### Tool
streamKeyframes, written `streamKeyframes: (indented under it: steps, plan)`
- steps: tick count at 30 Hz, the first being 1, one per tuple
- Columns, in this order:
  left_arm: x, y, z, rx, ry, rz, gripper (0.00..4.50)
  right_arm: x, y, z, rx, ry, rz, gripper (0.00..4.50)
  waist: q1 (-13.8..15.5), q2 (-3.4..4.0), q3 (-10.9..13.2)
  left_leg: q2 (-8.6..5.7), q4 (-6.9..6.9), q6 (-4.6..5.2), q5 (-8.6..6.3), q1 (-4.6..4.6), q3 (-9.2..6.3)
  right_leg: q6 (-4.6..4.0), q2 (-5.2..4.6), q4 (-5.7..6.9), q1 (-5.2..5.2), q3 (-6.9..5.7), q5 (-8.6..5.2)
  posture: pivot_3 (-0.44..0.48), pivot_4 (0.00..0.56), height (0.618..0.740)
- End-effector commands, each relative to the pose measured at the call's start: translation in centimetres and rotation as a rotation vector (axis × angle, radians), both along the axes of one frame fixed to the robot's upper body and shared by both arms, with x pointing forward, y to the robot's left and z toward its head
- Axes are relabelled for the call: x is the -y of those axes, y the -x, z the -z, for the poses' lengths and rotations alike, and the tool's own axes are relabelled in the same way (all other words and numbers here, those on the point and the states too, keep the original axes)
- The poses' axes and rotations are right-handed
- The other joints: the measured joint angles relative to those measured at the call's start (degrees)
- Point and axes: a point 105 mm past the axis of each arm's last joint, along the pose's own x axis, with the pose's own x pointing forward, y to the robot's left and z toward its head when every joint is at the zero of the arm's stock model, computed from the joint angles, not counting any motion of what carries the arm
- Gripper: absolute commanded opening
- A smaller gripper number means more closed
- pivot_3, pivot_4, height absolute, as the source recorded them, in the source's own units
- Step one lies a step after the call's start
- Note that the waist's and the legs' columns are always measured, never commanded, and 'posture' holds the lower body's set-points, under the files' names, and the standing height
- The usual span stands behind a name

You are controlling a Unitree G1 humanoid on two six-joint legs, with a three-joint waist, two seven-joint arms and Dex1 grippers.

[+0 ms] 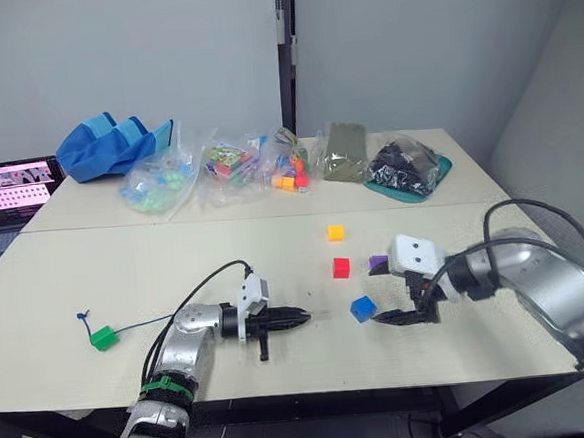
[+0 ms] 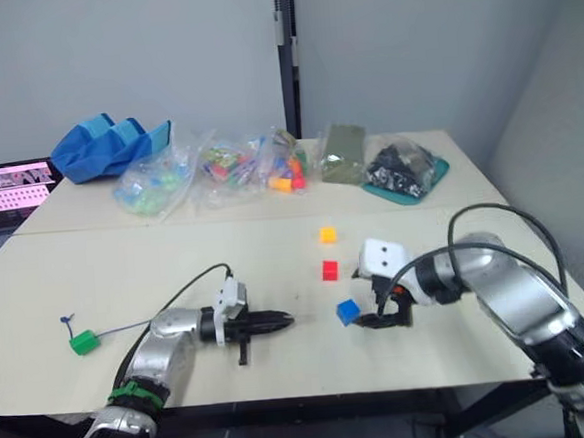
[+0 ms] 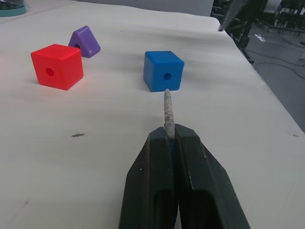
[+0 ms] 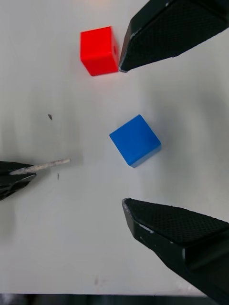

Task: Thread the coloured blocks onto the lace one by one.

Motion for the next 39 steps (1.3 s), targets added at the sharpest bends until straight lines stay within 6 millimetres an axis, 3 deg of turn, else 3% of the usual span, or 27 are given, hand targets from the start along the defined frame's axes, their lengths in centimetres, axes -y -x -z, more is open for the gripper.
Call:
streamKeyframes:
  steps: [1,9,12,19,20,28,31,36,37,39]
  plan:
    - [0.3,0.6,-0.8,0.023,0.005,-0.002,0.0,-0.3,-0.7,0.6,-0.009,0.092,-0.108,4.47,0.2,0.01,0.0,0.0,0.0,-0.01,0.0,-0.01,0.0,0.0,0.0,-0.01,0.0,0.0,0.0,0.0,0.15,0.74]
    - [0.5,1.6,-1.4,0.025,0.012,-0.023,0.0,-0.5,-1.7,2.4,-0.079,0.163,-0.176,4.47,1.3,0.02,0.0,0.0,0.01,-0.03,0.02,-0.02,0.01,-0.01,-0.01,0.01,-0.01,-0.02,0.01,0.0,0.15,0.74]
    - [0.3,1.5,-1.6,0.032,0.016,-0.04,0.0,-0.9,-2.0,2.9,-0.08,0.161,-0.178,3.67,1.3,0.02,0.0,0.0,0.01,-0.03,0.02,-0.01,0.01,-0.02,-0.01,0.02,-0.02,-0.01,0.01,0.0,0.15,0.74]
    - [0.4,1.1,-2.6,0.057,0.013,-0.042,0.0,-0.9,-1.9,3.0,-0.106,0.125,-0.1,1.24,1.7,0.02,0.0,0.0,0.02,-0.04,0.02,-0.01,0.01,-0.02,-0.01,0.02,-0.01,-0.02,0.01,0.0,0.15,0.74]
    - [0.5,1.1,-2.8,0.064,0.011,-0.038,0.0,-1.1,-1.6,2.6,-0.119,0.096,-0.088,1.19,1.8,0.02,0.0,0.0,0.02,-0.04,0.02,-0.01,0.01,-0.02,-0.01,0.02,-0.01,-0.02,0.01,0.0,0.15,0.74]
    - [0.7,1.0,-3.0,0.076,-0.007,-0.018,0.0,-3.1,0.2,2.0,-0.23,-0.05,0.039,1.19,1.7,0.02,0.0,0.0,0.02,-0.04,0.02,-0.02,0.01,-0.02,-0.01,0.04,-0.01,-0.02,0.01,0.0,0.15,0.74]
    - [0.8,0.9,-3.1,0.073,-0.003,-0.015,0.0,-3.4,0.1,3.4,-0.226,-0.052,0.117,1.19,1.7,0.02,0.0,0.0,0.03,-0.04,0.02,-0.01,0.01,-0.02,0.0,0.06,-0.02,-0.02,0.01,0.0,0.15,0.74]
    - [1.0,0.9,-3.0,0.072,-0.008,-0.002,0.0,-3.7,-0.1,4.0,-0.216,-0.086,0.183,1.19,1.7,0.02,0.0,0.0,0.06,-0.04,0.02,-0.03,0.01,-0.02,-0.01,0.05,-0.02,-0.02,0.01,0.0,0.15,0.74]
    - [1.0,0.9,-3.0,0.071,-0.01,0.001,0.0,-3.7,-0.1,4.0,-0.213,-0.09,0.192,2.21,1.7,0.02,0.0,0.0,0.06,-0.04,0.02,-0.03,0.01,-0.02,-0.01,0.06,-0.02,-0.02,0.01,0.0,0.15,0.74]
    - [1.0,0.9,-3.0,0.07,-0.02,0.009,0.0,-3.7,0.1,3.9,-0.202,-0.092,0.178,2.83,1.7,0.02,0.0,0.0,0.06,-0.04,0.02,-0.03,0.01,-0.02,-0.01,0.06,-0.02,-0.02,0.01,0.0,0.15,0.74]
